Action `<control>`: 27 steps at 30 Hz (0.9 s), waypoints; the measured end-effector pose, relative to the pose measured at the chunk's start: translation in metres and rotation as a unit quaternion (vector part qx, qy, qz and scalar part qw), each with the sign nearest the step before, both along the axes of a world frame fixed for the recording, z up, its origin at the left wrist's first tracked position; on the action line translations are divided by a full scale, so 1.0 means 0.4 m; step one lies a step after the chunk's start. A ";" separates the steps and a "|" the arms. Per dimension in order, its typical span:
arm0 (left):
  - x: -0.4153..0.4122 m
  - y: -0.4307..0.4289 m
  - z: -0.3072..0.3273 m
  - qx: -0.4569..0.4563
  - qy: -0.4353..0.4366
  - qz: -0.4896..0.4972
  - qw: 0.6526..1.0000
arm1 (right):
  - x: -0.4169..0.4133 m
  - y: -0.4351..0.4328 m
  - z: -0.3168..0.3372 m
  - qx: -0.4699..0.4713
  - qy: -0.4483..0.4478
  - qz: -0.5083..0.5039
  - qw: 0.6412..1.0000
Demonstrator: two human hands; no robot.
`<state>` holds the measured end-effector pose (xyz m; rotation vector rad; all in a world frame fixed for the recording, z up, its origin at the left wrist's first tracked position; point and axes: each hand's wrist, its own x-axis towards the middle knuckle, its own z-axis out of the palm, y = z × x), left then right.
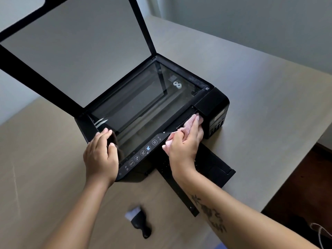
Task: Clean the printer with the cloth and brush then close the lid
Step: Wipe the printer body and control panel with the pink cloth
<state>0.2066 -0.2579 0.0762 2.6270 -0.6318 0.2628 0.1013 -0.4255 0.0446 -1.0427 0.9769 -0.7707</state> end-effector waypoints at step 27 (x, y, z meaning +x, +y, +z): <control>0.003 -0.006 0.006 0.007 0.002 0.001 1.000 | -0.068 0.269 0.056 0.008 0.062 0.203 0.977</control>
